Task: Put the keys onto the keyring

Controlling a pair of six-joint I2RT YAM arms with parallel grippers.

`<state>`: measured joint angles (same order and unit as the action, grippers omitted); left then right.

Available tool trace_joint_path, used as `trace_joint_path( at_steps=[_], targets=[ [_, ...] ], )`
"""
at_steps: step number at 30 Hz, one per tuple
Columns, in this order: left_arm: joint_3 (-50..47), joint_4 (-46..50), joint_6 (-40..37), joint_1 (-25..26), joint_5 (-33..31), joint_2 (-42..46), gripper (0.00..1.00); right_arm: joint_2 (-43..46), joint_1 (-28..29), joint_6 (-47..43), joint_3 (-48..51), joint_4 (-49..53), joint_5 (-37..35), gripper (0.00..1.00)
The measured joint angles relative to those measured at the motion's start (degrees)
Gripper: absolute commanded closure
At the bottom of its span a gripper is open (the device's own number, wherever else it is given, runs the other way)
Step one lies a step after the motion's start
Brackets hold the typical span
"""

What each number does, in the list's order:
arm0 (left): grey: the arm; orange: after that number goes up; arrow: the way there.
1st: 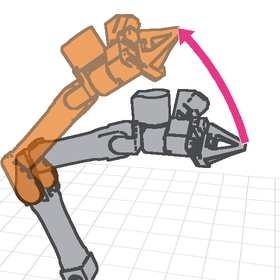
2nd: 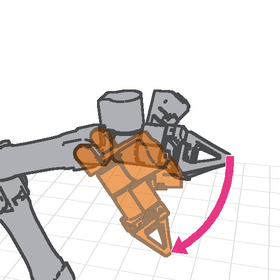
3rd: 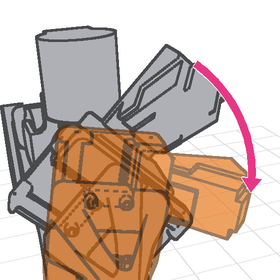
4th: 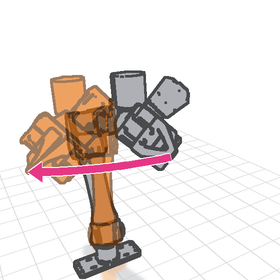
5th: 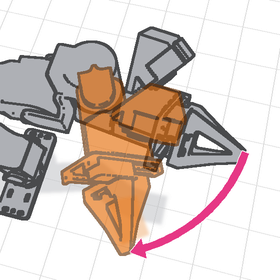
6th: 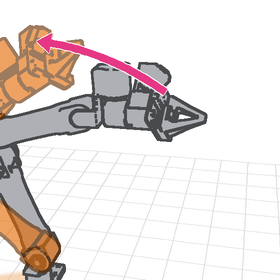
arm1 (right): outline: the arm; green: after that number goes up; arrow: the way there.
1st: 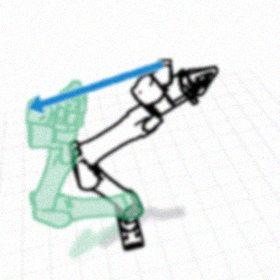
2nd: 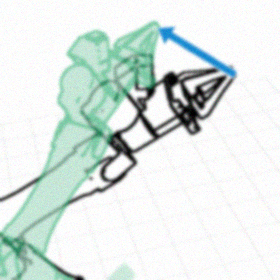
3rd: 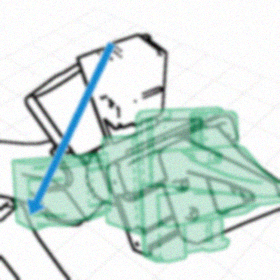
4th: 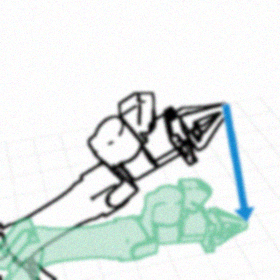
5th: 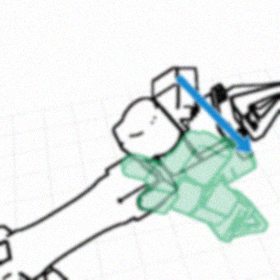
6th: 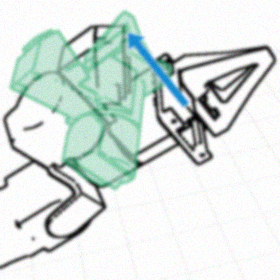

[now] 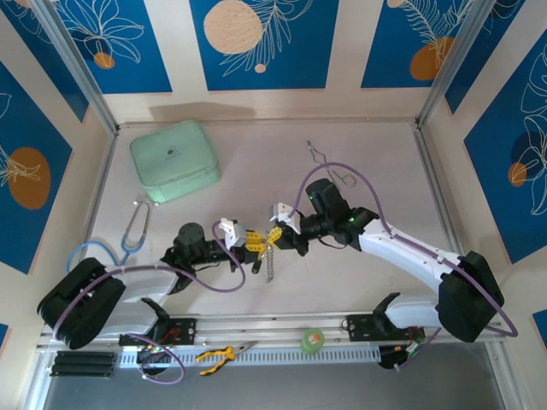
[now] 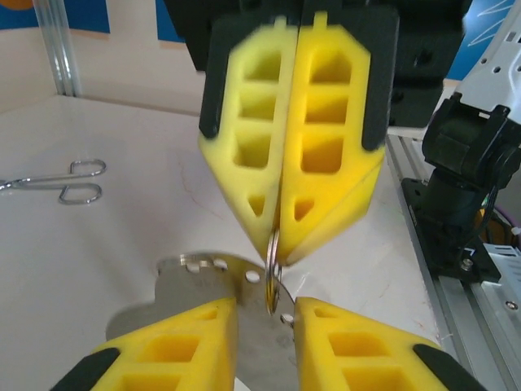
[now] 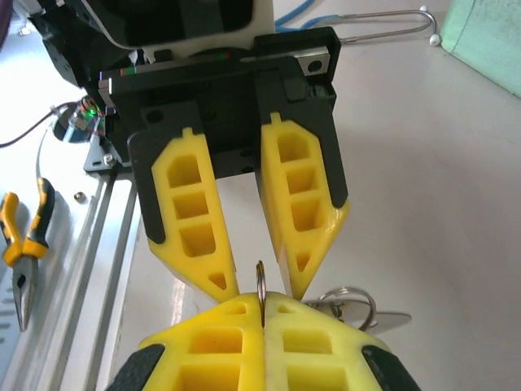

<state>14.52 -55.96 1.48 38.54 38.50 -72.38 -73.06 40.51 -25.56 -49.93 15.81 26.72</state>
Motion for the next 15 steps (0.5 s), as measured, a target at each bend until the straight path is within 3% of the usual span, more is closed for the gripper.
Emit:
trace_joint_path(
  at_steps=[8,15],
  targets=[
    [1.4,8.0,-2.7,0.0,0.0,2.6,0.8,-5.9,5.1,-7.7,-11.7,16.8,-11.0,1.0],
    [1.5,11.1,-3.6,0.0,0.2,4.1,0.88,-9.7,7.6,-10.5,-16.6,25.0,-16.7,1.0]
  ],
)
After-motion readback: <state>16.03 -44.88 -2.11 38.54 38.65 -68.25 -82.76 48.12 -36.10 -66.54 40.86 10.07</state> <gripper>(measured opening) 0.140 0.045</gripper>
